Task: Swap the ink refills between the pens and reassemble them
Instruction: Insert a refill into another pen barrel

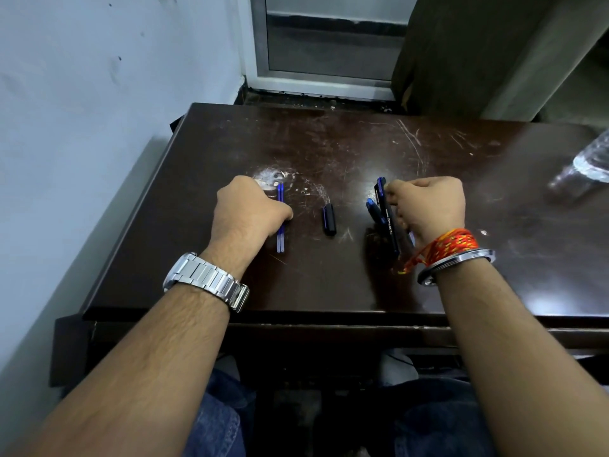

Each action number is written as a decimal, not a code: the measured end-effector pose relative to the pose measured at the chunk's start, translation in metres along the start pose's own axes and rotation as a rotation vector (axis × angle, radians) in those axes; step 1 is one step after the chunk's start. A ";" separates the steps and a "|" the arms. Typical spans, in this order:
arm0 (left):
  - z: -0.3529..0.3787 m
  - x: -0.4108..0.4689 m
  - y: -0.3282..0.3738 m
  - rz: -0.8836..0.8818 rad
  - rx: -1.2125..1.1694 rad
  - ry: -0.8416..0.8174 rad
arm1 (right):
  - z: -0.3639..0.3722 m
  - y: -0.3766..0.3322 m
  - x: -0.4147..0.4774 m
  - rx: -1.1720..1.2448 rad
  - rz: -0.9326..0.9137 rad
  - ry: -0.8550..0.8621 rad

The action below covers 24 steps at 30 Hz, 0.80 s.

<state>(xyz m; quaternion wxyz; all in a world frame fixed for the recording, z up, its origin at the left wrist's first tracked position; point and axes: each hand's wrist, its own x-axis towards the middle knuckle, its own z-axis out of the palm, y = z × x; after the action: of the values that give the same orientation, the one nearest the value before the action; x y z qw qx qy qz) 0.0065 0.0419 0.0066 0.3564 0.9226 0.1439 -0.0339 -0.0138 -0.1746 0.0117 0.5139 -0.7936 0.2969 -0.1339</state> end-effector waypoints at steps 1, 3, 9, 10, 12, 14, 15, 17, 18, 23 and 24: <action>0.000 -0.001 0.000 0.001 0.000 0.009 | -0.002 -0.001 0.000 -0.057 -0.028 0.022; 0.000 -0.001 0.001 0.001 -0.006 0.028 | -0.008 -0.002 0.001 -0.152 -0.082 0.054; -0.002 -0.007 0.004 0.051 -0.158 0.092 | -0.017 -0.003 0.003 -0.353 -0.100 0.036; -0.002 -0.008 0.005 0.063 -0.212 0.095 | -0.017 -0.003 0.003 -0.384 -0.093 0.027; -0.001 -0.011 0.009 0.078 -0.341 0.089 | -0.016 -0.002 0.004 -0.433 -0.068 0.002; -0.001 -0.012 0.012 0.070 -0.502 0.046 | -0.016 0.000 0.005 -0.468 -0.043 -0.022; -0.001 -0.011 0.012 0.068 -0.557 0.014 | -0.015 0.001 0.006 -0.484 -0.043 -0.027; 0.000 -0.010 0.012 0.092 -0.602 -0.062 | -0.014 0.002 0.007 -0.512 -0.053 -0.027; 0.001 -0.009 0.011 0.110 -0.611 -0.100 | -0.014 0.003 0.007 -0.525 -0.055 -0.025; 0.005 -0.010 0.006 0.212 -0.687 -0.189 | -0.013 0.004 0.009 -0.538 -0.034 -0.023; 0.006 -0.010 0.005 0.219 -0.704 -0.182 | -0.012 0.004 0.009 -0.535 -0.052 -0.008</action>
<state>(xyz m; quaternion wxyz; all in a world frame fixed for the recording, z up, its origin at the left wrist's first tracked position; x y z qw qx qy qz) -0.0015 0.0321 0.0069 0.6644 0.7468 0.0151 -0.0259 -0.0147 -0.1903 0.0125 0.2836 -0.9091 0.2991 -0.0606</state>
